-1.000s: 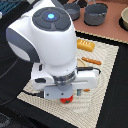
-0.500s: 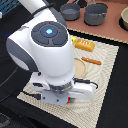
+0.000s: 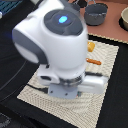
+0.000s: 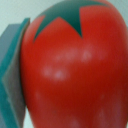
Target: Interact with the objects in diverse but meaningful ways.
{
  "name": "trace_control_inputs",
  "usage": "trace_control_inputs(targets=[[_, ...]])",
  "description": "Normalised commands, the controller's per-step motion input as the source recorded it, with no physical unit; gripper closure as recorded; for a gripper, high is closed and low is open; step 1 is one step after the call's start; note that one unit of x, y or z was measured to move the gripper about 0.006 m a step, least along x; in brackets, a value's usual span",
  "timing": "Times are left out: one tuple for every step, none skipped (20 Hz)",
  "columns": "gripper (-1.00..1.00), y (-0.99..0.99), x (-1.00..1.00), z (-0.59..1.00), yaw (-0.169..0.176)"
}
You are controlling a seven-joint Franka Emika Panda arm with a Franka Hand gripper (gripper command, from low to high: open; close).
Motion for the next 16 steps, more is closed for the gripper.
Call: trace_control_inputs(targets=[[1.0,0.77,0.0,0.28,0.107],[1.0,0.75,0.0,0.11,0.11],[1.0,0.72,-0.05,-0.04,0.109],[1.0,0.7,-0.1,-0.23,0.101],[1.0,0.62,-0.13,-0.39,0.099],[1.0,0.55,-0.12,-0.47,0.1],[1.0,0.49,-0.11,-0.54,0.103],[1.0,0.41,-0.23,-0.58,0.107],[1.0,0.33,-0.37,-0.62,0.115],[1.0,0.28,-0.53,-0.63,0.126],[1.0,0.3,-0.66,-0.65,0.123],[1.0,0.3,-0.69,-0.61,0.12],[1.0,0.25,-0.73,-0.59,0.125],[1.0,0.17,-0.75,-0.54,0.127],[1.0,0.12,-0.76,-0.47,0.116],[1.0,0.01,-0.78,-0.41,0.111]])
